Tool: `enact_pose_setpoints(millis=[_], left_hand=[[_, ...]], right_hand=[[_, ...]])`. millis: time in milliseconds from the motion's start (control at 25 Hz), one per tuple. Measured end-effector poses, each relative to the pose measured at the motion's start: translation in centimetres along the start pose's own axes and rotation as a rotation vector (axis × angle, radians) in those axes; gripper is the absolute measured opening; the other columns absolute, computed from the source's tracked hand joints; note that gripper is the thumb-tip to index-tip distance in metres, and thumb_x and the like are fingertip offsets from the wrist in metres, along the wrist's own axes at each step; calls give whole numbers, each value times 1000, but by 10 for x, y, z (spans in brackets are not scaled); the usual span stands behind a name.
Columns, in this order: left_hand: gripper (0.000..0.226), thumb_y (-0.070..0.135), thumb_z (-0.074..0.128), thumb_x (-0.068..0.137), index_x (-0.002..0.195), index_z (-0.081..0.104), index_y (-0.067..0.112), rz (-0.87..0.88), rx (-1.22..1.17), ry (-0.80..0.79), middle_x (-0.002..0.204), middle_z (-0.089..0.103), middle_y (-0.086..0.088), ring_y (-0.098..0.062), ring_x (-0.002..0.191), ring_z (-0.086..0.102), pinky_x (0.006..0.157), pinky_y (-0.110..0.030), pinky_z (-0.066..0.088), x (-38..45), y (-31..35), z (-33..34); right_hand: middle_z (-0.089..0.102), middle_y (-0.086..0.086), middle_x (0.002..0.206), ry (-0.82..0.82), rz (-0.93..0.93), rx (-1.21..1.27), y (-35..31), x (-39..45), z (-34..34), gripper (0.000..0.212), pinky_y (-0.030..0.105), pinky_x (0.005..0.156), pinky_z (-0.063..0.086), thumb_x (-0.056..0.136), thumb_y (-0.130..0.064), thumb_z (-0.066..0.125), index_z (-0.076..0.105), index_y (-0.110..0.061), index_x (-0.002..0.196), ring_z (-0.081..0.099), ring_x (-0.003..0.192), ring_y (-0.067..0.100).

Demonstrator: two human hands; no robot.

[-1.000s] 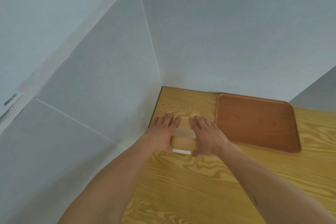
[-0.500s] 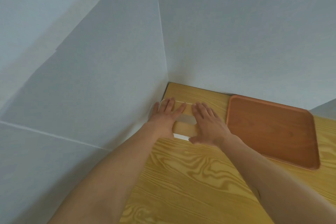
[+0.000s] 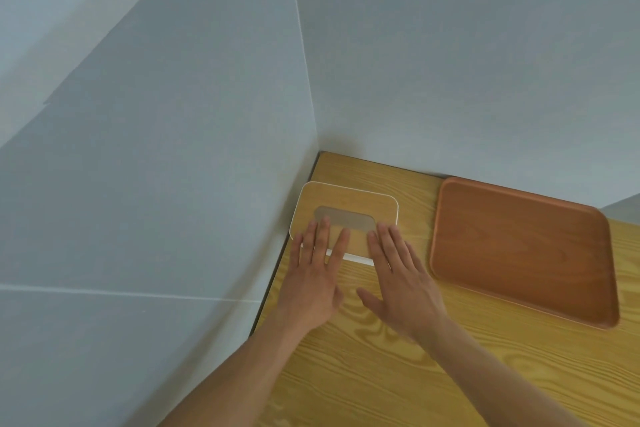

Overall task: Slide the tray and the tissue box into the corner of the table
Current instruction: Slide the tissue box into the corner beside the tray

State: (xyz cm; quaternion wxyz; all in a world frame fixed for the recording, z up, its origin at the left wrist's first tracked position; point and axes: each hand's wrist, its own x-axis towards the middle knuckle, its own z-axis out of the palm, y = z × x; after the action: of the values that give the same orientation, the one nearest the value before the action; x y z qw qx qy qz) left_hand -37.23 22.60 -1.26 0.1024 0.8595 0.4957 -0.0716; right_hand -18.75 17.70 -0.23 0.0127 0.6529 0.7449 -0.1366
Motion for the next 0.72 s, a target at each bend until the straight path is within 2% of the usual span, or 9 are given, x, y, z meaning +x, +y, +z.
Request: enact_pose_setpoints(millis=[400, 720], left_hand=[[108, 39, 59, 83, 152, -22, 29, 21, 52, -86, 162, -29, -14, -31, 148, -28, 121, -52, -9, 62, -24, -30], [114, 41, 63, 82, 149, -29, 31, 38, 108, -295, 158, -37, -11, -31, 147, -31, 120, -56, -6, 106, -31, -65]], right_hand=[[-24, 3, 164, -38, 57, 86, 15, 57, -18, 96, 48, 123, 6, 93, -55, 48, -14, -18, 156, -24, 149, 20], [-34, 1, 160, -224, 84, 49, 34, 97, -45, 106, 49, 121, -6, 89, -50, 56, -22, -20, 153, -30, 146, 18]])
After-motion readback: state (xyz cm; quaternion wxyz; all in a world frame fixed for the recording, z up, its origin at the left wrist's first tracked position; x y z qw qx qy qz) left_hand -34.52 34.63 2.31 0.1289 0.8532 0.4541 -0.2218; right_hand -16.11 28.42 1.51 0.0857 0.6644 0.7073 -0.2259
